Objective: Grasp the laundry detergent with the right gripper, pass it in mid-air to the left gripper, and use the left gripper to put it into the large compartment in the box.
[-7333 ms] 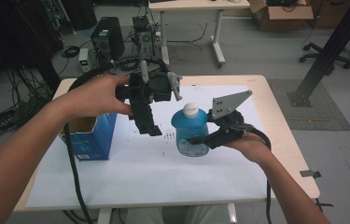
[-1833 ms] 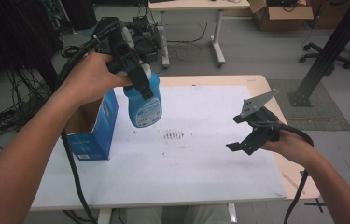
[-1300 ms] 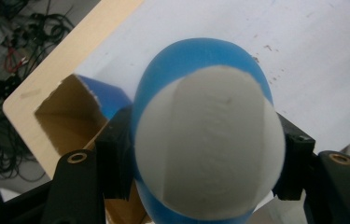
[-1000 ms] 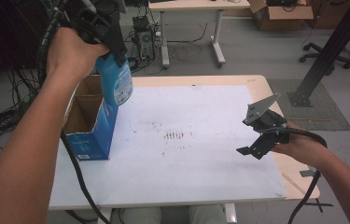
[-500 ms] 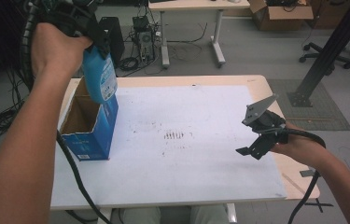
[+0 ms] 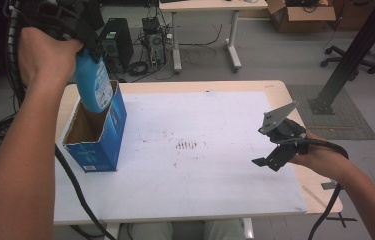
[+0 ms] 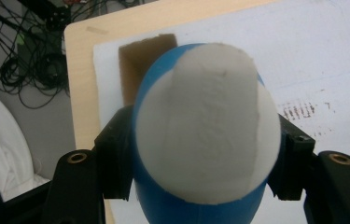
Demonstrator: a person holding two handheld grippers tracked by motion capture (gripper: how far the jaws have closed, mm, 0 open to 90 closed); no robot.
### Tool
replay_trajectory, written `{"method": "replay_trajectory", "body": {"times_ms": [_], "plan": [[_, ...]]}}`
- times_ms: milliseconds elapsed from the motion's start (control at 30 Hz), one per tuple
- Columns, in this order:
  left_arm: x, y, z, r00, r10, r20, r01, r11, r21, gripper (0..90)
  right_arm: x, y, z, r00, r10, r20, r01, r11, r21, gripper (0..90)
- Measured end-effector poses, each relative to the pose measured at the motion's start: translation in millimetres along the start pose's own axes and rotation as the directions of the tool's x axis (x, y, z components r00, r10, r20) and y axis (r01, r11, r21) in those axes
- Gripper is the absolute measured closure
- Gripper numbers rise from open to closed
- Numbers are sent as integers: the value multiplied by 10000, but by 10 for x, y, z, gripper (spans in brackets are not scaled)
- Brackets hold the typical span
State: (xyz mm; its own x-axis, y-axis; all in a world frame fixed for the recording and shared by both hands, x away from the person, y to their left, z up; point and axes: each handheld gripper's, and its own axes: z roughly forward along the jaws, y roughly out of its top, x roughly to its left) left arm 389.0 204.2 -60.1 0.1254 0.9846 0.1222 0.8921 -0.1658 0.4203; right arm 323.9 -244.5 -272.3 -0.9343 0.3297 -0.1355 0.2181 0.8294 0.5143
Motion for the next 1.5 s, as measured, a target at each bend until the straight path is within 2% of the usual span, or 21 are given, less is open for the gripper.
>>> {"method": "replay_trajectory", "body": {"times_ms": [333, 433, 667, 1500], "plan": [[202, -117, 216, 9984, -466, -309, 473, 9986, 224, 378, 2, -9, 12, 10000, 67, -9, -67, 10000, 27, 46], [236, -142, 290, 9981, -443, -424, 458, 9984, 346, 377, 2, -10, 23, 10000, 68, -16, -67, 9999, 108, 45], [318, -220, 472, 9972, -634, -401, 651, 9969, 433, 378, -1, -25, 32, 9999, 114, 4, -115, 9997, 238, 46], [366, -452, 1128, 9969, -787, -38, 787, 9922, 971, 378, -7, -67, 68, 9996, 282, -22, -281, 9989, 370, 49]]}}
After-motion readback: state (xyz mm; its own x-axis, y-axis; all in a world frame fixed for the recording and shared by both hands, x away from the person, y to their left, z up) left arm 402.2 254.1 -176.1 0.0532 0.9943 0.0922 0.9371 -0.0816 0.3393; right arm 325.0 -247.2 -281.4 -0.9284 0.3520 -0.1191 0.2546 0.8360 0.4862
